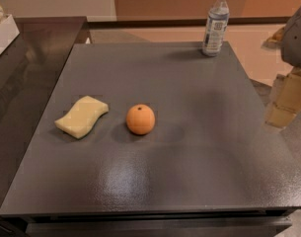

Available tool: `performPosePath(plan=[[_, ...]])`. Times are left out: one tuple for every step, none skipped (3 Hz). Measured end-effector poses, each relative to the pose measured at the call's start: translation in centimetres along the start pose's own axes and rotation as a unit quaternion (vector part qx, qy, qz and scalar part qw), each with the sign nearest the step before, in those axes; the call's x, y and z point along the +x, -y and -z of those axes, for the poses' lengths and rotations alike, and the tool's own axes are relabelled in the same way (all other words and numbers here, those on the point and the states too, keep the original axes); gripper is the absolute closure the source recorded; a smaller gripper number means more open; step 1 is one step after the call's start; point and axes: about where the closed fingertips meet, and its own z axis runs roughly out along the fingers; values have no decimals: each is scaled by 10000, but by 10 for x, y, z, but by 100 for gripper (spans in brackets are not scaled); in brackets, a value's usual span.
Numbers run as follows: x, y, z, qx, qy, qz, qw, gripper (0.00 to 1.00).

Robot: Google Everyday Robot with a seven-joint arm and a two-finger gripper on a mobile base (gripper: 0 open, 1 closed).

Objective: Pick sponge

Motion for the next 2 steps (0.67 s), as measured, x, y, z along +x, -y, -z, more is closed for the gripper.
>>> performPosePath(plan=[[0, 0, 0, 1, 0, 0, 10000, 0], [-9, 2, -1, -25, 191, 37, 9998, 0]])
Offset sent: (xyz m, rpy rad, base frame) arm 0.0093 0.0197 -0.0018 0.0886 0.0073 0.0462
